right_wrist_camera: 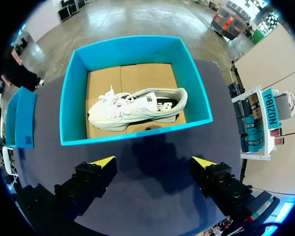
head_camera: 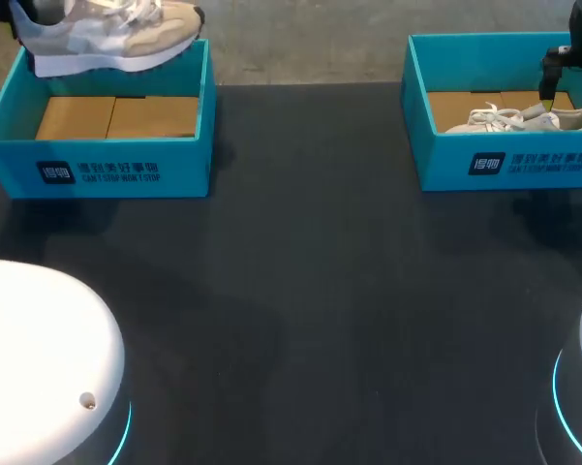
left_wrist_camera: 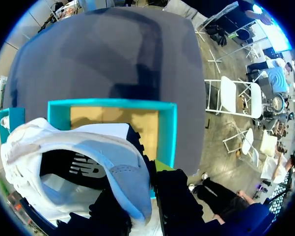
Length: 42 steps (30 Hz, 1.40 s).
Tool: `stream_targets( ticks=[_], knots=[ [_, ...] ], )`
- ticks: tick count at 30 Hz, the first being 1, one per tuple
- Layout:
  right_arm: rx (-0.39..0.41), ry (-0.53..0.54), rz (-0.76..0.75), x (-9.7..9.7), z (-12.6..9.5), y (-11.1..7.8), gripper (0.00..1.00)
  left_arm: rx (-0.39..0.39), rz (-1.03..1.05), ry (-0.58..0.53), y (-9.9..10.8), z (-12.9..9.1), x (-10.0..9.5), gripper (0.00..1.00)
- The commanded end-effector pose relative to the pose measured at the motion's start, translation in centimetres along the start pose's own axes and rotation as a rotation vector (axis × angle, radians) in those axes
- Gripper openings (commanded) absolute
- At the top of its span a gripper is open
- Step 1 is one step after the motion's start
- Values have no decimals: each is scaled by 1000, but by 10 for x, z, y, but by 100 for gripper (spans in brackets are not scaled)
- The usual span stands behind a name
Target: Take the shoe out of the shoebox, open the shoe tongue, remove and reinsert the insole, then place the shoe into the shoebox
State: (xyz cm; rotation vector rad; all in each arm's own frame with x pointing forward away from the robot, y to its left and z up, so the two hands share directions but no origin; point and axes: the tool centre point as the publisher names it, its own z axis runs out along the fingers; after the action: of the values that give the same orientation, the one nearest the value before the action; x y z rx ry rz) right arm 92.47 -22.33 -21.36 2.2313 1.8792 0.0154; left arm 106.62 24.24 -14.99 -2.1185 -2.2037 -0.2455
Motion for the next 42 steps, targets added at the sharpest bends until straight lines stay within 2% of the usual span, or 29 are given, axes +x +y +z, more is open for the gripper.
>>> stream_targets(
  ticks=[1, 15, 33, 42],
  knots=[
    [-1, 0, 2, 0, 0, 0, 100, -72, -14, 21, -50, -7, -14, 0],
    [-1, 0, 2, 0, 0, 0, 100, -78, -40, 18, -111, -19, -77, 0],
    [-1, 0, 2, 0, 0, 0, 100, -21, -49, -6, -182, -32, -153, 0],
    [-1, 0, 2, 0, 0, 0, 100, -19, -35, -18, -222, -38, -192, 0]
  ],
)
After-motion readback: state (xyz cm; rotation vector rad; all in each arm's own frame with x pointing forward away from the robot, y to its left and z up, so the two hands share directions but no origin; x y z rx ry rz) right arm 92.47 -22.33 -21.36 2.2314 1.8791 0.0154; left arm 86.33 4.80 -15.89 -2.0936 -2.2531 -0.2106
